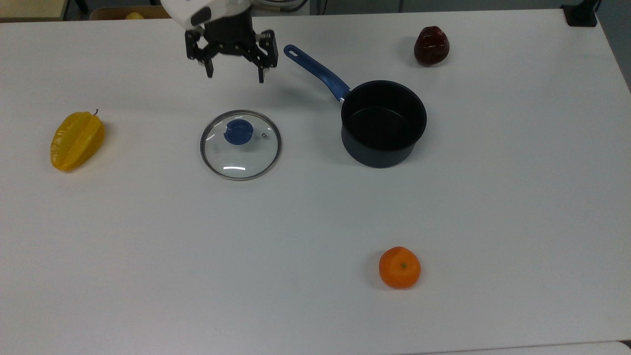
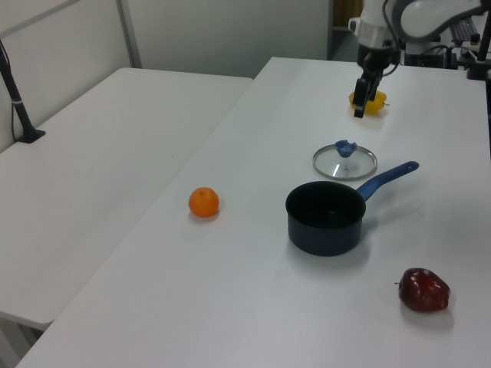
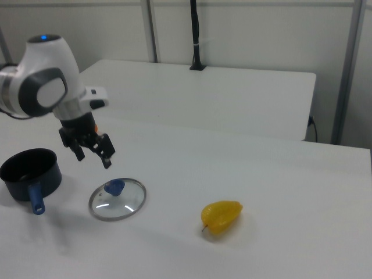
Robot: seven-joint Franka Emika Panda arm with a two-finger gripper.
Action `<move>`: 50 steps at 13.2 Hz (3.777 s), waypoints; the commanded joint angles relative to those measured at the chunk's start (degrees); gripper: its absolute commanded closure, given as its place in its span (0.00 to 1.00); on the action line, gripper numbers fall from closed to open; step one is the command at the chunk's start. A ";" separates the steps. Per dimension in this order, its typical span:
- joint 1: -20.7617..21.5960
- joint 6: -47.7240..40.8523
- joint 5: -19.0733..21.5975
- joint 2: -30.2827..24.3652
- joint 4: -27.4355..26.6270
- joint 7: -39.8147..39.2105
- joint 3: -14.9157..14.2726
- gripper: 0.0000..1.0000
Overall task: Close lid
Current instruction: 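Move the open gripper over the glass lid's blue knob, then lower the gripper and close it on the blue knob, then lift the glass lid and carry it over the black saucepan, then lower the lid onto the saucepan rim and open the gripper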
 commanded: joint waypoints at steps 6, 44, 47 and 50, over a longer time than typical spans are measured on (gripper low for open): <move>-0.10 18.60 0.35 8.19 -5.96 -1.39 -0.16 0.00; 12.10 4.35 -1.67 4.33 4.67 14.52 12.24 0.59; 14.22 5.60 -2.10 5.91 4.76 15.83 12.23 0.59; 14.84 5.68 -3.34 6.44 4.76 16.98 12.23 0.59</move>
